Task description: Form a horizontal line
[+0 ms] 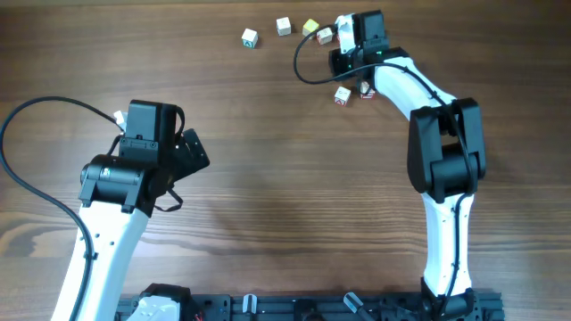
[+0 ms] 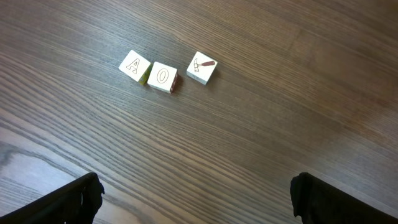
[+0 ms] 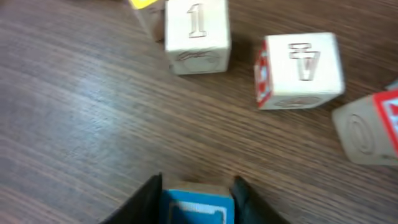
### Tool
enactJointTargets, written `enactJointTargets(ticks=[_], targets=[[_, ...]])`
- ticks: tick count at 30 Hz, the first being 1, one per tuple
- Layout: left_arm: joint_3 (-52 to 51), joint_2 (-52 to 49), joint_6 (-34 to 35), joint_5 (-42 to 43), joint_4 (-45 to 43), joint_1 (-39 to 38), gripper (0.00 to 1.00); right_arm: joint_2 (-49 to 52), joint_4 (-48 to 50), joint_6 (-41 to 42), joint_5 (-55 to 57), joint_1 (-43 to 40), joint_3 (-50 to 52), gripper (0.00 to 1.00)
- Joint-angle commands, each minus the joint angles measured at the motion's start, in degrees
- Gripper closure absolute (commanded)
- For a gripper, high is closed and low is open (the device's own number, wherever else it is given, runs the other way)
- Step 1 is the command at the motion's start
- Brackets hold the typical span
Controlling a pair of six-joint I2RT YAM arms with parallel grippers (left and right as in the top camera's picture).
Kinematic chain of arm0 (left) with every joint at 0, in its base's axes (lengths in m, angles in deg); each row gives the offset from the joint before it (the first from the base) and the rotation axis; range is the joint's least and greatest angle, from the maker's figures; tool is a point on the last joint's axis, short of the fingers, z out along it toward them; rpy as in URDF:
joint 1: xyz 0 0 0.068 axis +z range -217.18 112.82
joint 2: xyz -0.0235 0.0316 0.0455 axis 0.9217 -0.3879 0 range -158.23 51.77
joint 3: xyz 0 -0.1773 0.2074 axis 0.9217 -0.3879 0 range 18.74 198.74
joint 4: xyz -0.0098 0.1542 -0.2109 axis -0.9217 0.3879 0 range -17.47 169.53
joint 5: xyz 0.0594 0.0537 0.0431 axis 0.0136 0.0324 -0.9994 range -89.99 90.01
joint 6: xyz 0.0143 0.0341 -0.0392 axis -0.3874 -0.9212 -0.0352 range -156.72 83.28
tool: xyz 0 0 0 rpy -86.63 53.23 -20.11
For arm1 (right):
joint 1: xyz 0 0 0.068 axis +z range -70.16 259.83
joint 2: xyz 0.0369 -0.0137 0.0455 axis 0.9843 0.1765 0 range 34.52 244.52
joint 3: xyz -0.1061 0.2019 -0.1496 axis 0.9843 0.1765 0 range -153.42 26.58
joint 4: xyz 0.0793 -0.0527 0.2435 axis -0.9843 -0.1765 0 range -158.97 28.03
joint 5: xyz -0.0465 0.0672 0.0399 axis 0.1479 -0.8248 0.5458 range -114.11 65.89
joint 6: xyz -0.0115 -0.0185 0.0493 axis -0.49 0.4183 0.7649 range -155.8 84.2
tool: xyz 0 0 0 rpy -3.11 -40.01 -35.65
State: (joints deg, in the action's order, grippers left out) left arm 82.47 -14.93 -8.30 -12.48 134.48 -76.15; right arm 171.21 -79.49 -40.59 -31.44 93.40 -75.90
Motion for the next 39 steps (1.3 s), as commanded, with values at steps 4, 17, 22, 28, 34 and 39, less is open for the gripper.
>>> enactJointTargets(ticks=[4,17,22,28,34,39], targets=[[0.5,0.3,0.8,0.3,0.0,0.2,0.0,-1.5,-1.0,3.0,0.2,0.6,-0.7,0.81],[0.5,0.3,0.8,0.3,0.1,0.2,0.0,-19.5,-7.7,27.8,-26.6,2.7,-0.5,0.85],[0.5,0.3,0.8,0.3,0.0,0.2,0.0,-18.3,-12.3,30.7,-25.8,9.5,1.9,0.86],[0.5,0.3,0.8,0.3,0.0,0.2,0.0,-14.4,-12.6,38.1,-20.8,19.8,2.5,0.87],[0.5,0.3,0.8,0.3,0.0,0.2,0.0,-7.9,-8.4,45.8,-22.4,25.7,2.5,0.86],[0.5,0.3,0.8,0.3,0.0,0.2,0.0,-2.0,2.2,53.0,-33.9,26.3,2.5,0.86]])
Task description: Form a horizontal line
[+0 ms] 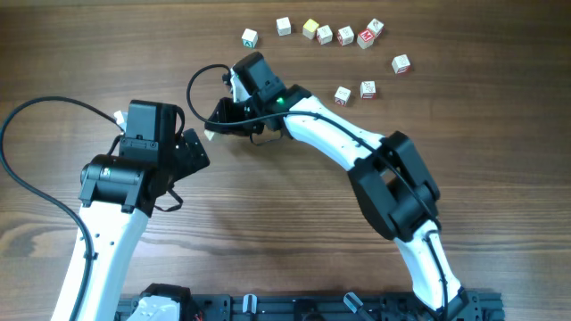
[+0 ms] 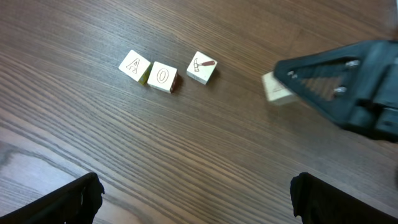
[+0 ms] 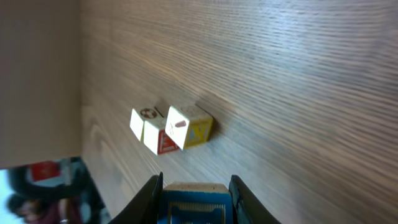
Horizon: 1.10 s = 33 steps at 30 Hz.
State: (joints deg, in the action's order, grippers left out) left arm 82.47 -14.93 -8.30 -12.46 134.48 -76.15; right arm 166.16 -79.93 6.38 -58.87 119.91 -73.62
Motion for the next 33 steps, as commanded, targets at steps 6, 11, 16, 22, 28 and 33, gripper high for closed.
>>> enactJointTargets(ticks=[6,11,16,22,28,33], targets=[[0.5,0.3,0.8,0.3,0.0,0.2,0.0,4.8,4.1,7.7,-10.4,1.0,0.2,0.86],[0.5,0.3,0.8,0.3,0.0,0.2,0.0,4.9,5.3,7.7,-6.5,2.5,1.4,0.79],[0.5,0.3,0.8,0.3,0.0,0.2,0.0,4.9,8.7,7.4,-4.0,3.2,2.8,0.79],[0.5,0.3,0.8,0.3,0.0,0.2,0.0,4.9,8.3,7.3,-0.5,3.2,3.2,0.78],[0.5,0.3,0.8,0.3,0.0,0.2,0.0,5.8,8.8,6.2,2.7,3.2,3.2,0.73],[0.5,0.3,0.8,0.3,0.0,0.2,0.0,8.7,11.0,6.0,1.1,3.2,3.2,0.72]])
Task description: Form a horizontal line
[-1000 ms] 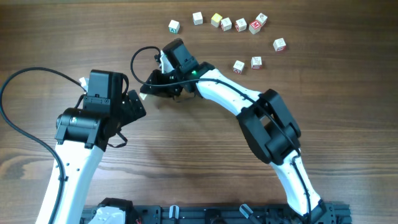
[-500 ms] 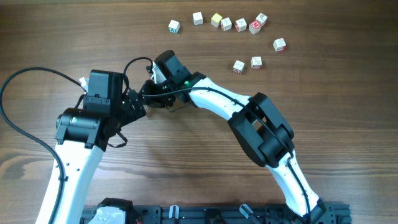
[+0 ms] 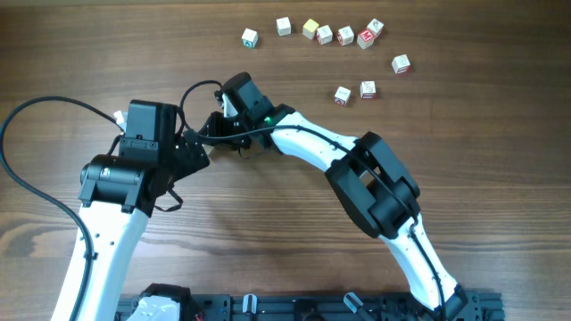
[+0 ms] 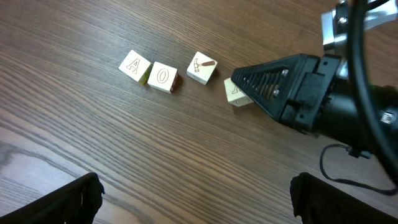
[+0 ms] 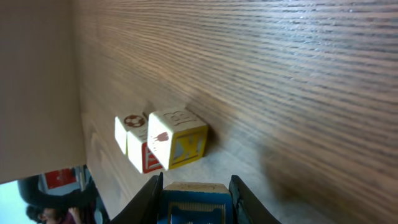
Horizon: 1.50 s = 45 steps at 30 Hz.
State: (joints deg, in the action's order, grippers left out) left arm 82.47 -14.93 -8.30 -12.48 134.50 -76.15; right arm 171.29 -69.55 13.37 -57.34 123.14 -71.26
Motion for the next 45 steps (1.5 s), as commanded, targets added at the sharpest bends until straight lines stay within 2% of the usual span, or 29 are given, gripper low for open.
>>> enactJointTargets(ticks=[1,4,5,7,8,11,17,23,26,30,33,39,43,45], targets=[[0.5,0.3,0.8,0.3,0.0,0.2,0.0,3.9,0.7,-1.0,-1.8,0.0,0.8,0.73],[0.5,0.3,0.8,0.3,0.0,0.2,0.0,4.5,1.2,-1.0,-4.0,0.0,0.8,0.71],[0.5,0.3,0.8,0.3,0.0,0.2,0.0,4.5,1.3,-0.9,-4.0,0.0,0.8,0.66],[0.5,0.3,0.8,0.3,0.0,0.2,0.0,4.5,1.3,-0.7,-4.1,0.0,0.8,0.57],[0.5,0.3,0.8,0.3,0.0,0.2,0.0,4.5,1.3,-0.6,-4.0,0.0,0.8,0.47],[0.5,0.3,0.8,0.3,0.0,0.2,0.0,4.5,1.1,1.1,-4.1,-0.5,0.8,0.25],[0.5,0.3,0.8,0.3,0.0,0.2,0.0,4.5,1.1,3.5,-4.5,-4.9,0.8,0.02],[0.5,0.3,0.8,0.3,0.0,0.2,0.0,4.0,3.6,3.0,-16.2,-11.6,0.7,0.0],[0.5,0.3,0.8,0.3,0.0,0.2,0.0,0.9,3.5,1.8,-16.3,-15.5,0.7,0.0],[0.5,0.3,0.8,0.3,0.0,0.2,0.0,-7.9,3.0,-4.1,-14.8,-20.1,0.7,0.01],[0.5,0.3,0.8,0.3,0.0,0.2,0.0,-17.0,-1.9,-8.4,-10.6,-23.0,0.7,0.0],[0.5,0.3,0.8,0.3,0.0,0.2,0.0,-34.4,-20.1,-18.2,8.7,-29.4,0.7,0.0],[0.5,0.3,0.8,0.3,0.0,0.2,0.0,-36.9,-24.0,-19.4,19.0,-31.0,0.7,0.0],[0.5,0.3,0.8,0.3,0.0,0.2,0.0,-36.0,-24.1,-23.2,24.3,-30.9,0.7,0.0]])
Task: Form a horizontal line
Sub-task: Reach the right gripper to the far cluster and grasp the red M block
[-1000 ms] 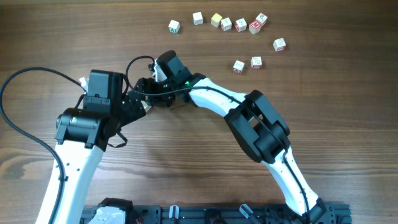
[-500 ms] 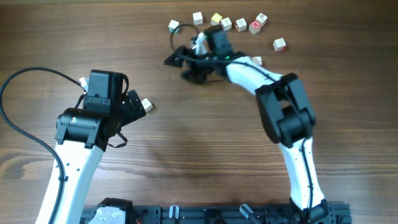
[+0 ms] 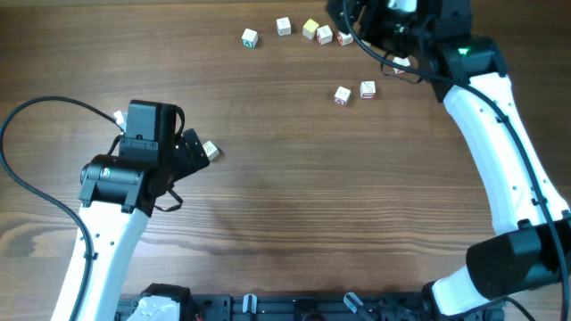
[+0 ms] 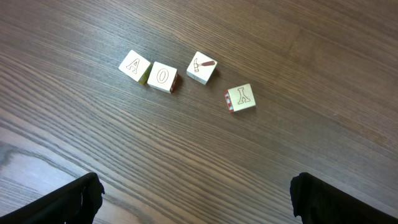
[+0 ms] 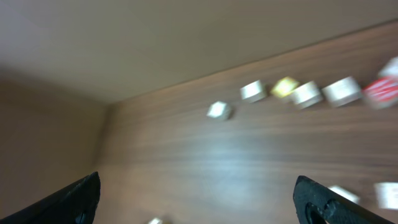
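Observation:
Four wooden blocks lie in a rough row in the left wrist view: an A block (image 4: pixel 135 65), an O block (image 4: pixel 162 76), a hammer-picture block (image 4: pixel 201 67) and an I block (image 4: pixel 240 98). The I block sits a little apart and lower than the others. My left gripper (image 4: pixel 196 200) hangs open above the table near them, holding nothing. In the overhead view only the I block (image 3: pixel 211 151) shows beside the left gripper. My right gripper (image 5: pixel 200 202) is open and empty, high over the far right; its view is blurred.
Several loose blocks lie along the far edge, among them a white one (image 3: pixel 249 37) and a yellow one (image 3: pixel 310 28). Two more blocks (image 3: pixel 343 94) sit nearer the middle right. The right arm (image 3: pixel 486 107) reaches up the right side.
My right gripper was shut on the I block beside the hammer block. The I block now lies on the table there, and the right gripper is open, back over the far-right blocks.
My right gripper was shut on a block among the far-right loose blocks. Then it held that block near the three-block row under the left wrist, then right beside the hammer block. Now the block lies as a fourth in the row and the right arm has withdrawn.

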### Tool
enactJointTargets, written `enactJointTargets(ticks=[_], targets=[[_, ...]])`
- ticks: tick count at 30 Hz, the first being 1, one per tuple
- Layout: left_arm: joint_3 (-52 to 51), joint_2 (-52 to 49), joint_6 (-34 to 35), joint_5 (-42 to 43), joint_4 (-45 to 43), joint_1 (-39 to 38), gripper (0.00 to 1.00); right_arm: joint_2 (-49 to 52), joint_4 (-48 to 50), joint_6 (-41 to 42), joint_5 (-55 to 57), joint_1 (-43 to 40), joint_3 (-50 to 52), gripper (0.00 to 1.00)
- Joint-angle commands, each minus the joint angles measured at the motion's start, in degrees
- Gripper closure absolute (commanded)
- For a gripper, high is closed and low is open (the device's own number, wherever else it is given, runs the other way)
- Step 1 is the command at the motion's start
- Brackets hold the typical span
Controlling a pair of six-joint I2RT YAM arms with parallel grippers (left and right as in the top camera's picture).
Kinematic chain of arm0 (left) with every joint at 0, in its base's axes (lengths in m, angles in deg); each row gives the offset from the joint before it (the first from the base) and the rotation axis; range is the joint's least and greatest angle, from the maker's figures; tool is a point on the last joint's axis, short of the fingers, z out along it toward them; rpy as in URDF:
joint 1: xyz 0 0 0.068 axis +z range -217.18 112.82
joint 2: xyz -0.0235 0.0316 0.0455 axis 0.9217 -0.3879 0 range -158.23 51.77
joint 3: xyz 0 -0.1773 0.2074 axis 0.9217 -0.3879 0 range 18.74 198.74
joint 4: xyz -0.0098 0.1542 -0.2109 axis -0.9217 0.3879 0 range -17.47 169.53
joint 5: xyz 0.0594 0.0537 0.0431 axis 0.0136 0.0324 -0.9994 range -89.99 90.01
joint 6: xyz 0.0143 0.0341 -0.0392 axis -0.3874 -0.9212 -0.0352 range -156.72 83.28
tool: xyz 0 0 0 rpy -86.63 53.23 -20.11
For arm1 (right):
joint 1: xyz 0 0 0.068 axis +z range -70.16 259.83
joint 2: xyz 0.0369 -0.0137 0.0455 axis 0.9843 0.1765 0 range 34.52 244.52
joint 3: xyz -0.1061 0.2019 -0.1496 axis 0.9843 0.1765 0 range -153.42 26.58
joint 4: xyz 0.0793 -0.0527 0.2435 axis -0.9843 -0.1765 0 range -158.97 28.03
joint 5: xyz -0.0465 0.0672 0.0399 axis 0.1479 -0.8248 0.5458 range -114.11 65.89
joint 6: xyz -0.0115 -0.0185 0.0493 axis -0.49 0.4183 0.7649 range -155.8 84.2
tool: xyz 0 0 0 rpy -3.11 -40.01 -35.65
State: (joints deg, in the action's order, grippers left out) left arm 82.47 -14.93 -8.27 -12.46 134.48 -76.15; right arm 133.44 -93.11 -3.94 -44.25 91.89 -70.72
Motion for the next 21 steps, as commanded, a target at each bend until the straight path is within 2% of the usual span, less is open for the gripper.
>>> enactJointTargets(ticks=[1,8,14,17,19,21], targets=[[0.5,0.3,0.7,0.3,0.0,0.2,0.0,2.2,-0.9,-6.9,12.6,0.3,0.1,0.0],[0.5,0.3,0.7,0.3,0.0,0.2,0.0,9.0,-1.7,-6.6,19.0,0.3,-4.5,0.01],[0.5,0.3,0.8,0.3,0.0,0.2,0.0,25.3,-12.5,-5.4,19.7,0.2,-23.7,0.01],[0.5,0.3,0.7,0.3,0.0,0.2,0.0,35.2,-15.5,1.4,21.5,-0.6,-32.3,0.04],[0.5,0.3,0.7,0.3,0.0,0.2,0.0,39.2,-14.3,7.5,21.4,-1.7,-32.8,0.11],[0.5,0.3,0.7,0.3,0.0,0.2,0.0,41.9,-12.8,10.2,21.0,-2.5,-32.8,0.13]])
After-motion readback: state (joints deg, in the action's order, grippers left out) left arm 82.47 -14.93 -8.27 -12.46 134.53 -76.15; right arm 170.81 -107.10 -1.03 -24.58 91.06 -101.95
